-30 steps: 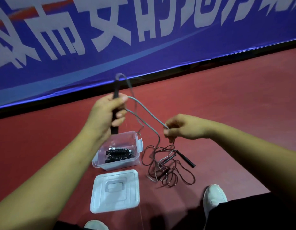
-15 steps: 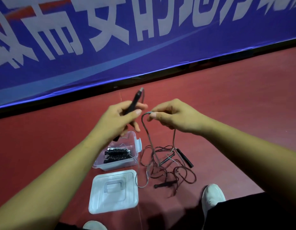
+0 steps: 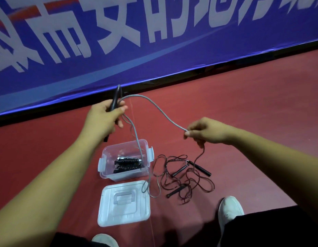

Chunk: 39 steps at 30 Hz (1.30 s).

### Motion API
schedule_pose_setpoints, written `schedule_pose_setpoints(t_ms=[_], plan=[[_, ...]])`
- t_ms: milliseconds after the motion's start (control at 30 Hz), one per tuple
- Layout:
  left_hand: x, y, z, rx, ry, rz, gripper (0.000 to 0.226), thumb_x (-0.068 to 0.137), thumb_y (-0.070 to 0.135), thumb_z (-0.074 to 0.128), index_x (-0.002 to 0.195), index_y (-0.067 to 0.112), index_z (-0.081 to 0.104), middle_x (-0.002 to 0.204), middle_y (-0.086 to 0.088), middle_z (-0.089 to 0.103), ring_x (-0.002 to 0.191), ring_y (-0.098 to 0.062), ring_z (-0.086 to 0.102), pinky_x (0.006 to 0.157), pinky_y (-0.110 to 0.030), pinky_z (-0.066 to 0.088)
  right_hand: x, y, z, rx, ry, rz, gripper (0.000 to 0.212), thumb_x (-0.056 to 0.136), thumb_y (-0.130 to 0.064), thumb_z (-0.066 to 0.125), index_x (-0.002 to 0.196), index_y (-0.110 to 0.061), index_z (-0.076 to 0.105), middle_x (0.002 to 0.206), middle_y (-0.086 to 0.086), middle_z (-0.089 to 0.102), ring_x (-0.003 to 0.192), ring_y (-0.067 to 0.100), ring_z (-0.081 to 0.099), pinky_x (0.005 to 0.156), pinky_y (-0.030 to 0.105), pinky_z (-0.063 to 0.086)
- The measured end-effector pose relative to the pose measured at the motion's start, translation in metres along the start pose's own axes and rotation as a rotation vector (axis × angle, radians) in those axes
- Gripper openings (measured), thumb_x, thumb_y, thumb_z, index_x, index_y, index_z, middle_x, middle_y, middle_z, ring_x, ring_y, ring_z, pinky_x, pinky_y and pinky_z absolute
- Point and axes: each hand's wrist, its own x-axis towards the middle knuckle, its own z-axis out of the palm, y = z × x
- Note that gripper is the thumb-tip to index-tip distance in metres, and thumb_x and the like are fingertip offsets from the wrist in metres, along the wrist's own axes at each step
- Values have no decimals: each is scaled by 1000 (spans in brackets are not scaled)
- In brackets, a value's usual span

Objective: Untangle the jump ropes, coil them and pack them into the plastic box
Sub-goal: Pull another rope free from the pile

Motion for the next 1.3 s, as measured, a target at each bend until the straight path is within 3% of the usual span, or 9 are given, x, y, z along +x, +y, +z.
schedule_pose_setpoints(t_ms=[167,400,500,700,867,967,1100,1200,1300], plan=[[-5,-1,13,168,4,131,22,97,12,58,116,20,65,62,-11,64,35,-5,48,37,-16,31,-7,-50,11,45,10,-167,15,95,-22,63,92,-15,76,53,-7,44,50,15,39,49,25,33],[-36,9,32,68,-580,115,12,96,19,62,105,21,70,60,-6,63,39,-14,40,38,-16,29,-16,-79,16,98,80,-331,17,95,-20,64,91,-8,75,48,-8,40,45,9,35,45,20,30],[-34,10,37,37,-423,162,8,91,17,68,85,20,64,53,6,52,40,-7,36,37,-15,26,-12,-68,11,143,47,-280,17,95,-17,63,86,-6,71,55,2,48,49,15,43,49,25,36],[-14,13,14,-539,-167,-11,16,95,2,52,84,12,54,62,1,46,43,-7,32,32,-15,22,-3,1,-4,-231,-218,-4,19,97,-16,59,82,-19,70,86,5,75,77,9,67,81,27,49],[-6,1,9,-25,-32,74,25,96,0,56,117,12,60,104,-1,69,45,-7,60,37,-11,31,0,2,0,55,2,-20,21,101,-14,53,97,-1,70,66,10,61,62,22,60,62,30,50],[-13,4,17,65,-152,118,27,96,0,55,120,14,60,91,-14,70,45,-13,60,37,-13,30,-1,-28,4,-8,52,-121,21,99,-22,58,95,-11,75,60,-3,49,53,13,44,51,23,38],[-28,5,33,-10,-441,119,18,98,10,56,113,18,63,111,2,72,55,-17,61,36,-17,31,-9,-61,18,-15,-2,-253,23,98,-27,59,94,-11,75,52,-9,45,46,8,38,46,21,33],[-33,3,37,132,-572,118,15,89,39,62,96,27,70,68,-1,62,43,-17,42,38,-18,29,-12,-71,20,84,18,-327,23,98,-24,60,90,-8,74,54,-5,44,49,12,37,49,25,32],[-33,5,38,-10,-499,105,15,89,31,64,80,19,62,57,0,43,42,-13,29,37,-18,23,-12,-68,14,92,18,-333,20,96,-22,62,85,-8,70,60,10,54,55,15,49,56,28,42]])
